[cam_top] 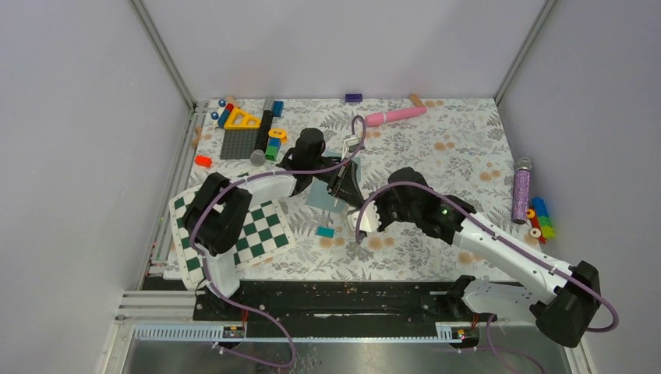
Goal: Place the letter into the envelope and seal it
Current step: Unscrew the solid glue.
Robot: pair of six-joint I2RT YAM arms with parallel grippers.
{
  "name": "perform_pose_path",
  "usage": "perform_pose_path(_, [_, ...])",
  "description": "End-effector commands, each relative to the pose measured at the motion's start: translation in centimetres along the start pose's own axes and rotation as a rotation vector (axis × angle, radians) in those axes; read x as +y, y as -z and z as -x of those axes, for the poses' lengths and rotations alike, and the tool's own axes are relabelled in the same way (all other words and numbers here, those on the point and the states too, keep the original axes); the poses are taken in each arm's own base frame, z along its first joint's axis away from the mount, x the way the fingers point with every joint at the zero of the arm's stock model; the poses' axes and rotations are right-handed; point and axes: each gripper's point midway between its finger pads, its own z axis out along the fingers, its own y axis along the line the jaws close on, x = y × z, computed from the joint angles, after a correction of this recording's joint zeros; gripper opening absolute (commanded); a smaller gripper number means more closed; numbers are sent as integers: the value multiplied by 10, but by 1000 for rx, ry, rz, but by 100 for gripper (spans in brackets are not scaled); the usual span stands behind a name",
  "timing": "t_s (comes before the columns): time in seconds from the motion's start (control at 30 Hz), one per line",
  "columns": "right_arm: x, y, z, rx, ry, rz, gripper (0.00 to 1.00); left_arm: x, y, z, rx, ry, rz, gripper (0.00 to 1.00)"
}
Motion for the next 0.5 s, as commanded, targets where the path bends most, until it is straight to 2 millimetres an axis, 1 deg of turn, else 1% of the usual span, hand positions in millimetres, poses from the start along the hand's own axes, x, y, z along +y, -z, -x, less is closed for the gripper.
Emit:
perform_pose_path(0.0, [48,4,8,-18,-159,234,18,-24,15,26,-55,-185,30,0])
perform_pose_path(0.07, [47,4,11,-12,-213,265,19,-20,16,28,-63,-188,69,0])
perform_pose_path(0.1, [47,5,13,-8,-247,281,19,-14,17,30,-63,-226,114,0])
perform_pose_path(0.13, [47,5,15,-7,-270,304,19,-5,18,24,-39,-227,184,0])
perform_pose_path(0.17, [50,7,17,-2,-307,336,20,1,19,10,22,-244,241,0])
perform_pose_path(0.2, [50,8,21,-8,-333,360,21,2,18,8,43,-262,260,0])
perform_pose_path(0.27, [51,10,28,-19,-380,408,23,-2,17,8,38,-255,234,0])
perform_pose_path(0.37, [53,13,37,-37,-453,469,28,2,19,8,31,-280,280,0])
perform_pose_path(0.47, [51,14,45,-60,-539,504,31,-4,20,8,25,-309,295,0])
